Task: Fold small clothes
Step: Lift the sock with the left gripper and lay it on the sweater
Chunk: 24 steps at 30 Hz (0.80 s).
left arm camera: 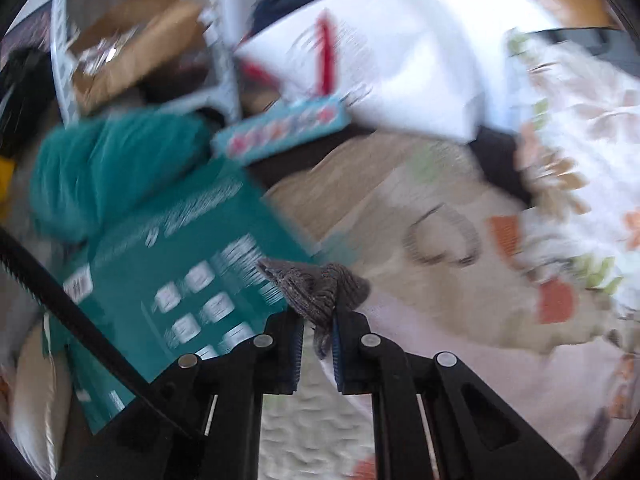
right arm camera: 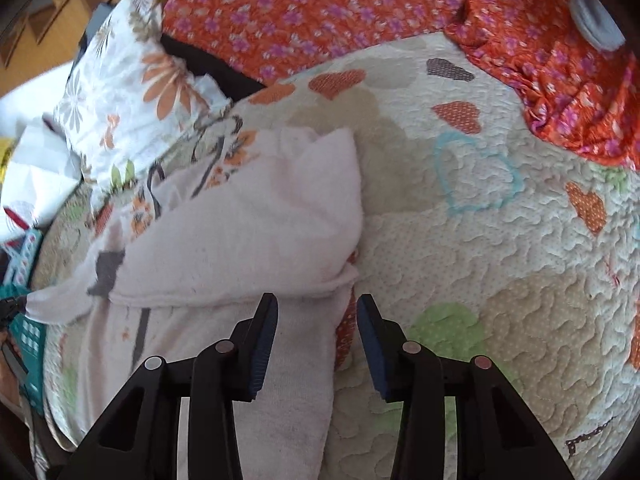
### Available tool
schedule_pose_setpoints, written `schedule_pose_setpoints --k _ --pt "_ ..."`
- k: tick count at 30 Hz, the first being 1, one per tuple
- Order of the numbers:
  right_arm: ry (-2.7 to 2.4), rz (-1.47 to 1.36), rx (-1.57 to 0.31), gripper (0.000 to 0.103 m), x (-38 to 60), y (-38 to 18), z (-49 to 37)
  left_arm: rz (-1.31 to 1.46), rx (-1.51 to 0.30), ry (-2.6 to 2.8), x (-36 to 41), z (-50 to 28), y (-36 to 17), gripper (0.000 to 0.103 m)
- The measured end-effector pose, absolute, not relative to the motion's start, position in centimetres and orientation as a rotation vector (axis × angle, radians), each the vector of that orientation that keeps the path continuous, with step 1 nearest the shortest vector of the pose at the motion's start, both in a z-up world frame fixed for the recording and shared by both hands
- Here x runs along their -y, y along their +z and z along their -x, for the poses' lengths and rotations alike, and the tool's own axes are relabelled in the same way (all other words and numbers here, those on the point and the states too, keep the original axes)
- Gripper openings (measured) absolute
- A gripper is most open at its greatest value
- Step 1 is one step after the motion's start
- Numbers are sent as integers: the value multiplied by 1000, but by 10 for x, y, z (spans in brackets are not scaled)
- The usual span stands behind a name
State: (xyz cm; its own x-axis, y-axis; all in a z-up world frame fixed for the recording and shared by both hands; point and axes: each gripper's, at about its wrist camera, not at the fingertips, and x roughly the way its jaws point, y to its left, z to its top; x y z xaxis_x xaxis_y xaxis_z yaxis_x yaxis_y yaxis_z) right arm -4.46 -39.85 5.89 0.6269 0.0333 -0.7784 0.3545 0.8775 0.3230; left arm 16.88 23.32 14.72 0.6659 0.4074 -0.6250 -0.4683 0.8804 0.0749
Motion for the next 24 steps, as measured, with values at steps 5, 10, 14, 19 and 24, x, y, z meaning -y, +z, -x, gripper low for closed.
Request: schedule_pose_setpoints --k 5,10,14,19,24 --pt "-180 -603 -846 45 417 66 50 122 -648 185 -128 -167 191 11" --pt "-191 -668 -799 45 433 76 60 122 -693 -138 9 -159 201 11" --pt "-215 -713 -765 45 448 80 70 94 -777 -337 119 -149 174 11" --pt "-234 -761 -760 45 465 77 74 72 -919 -513 215 -135 124 12" --pt "-219 -728 -763 45 461 80 67 110 -997 -601 227 -125 107 31"
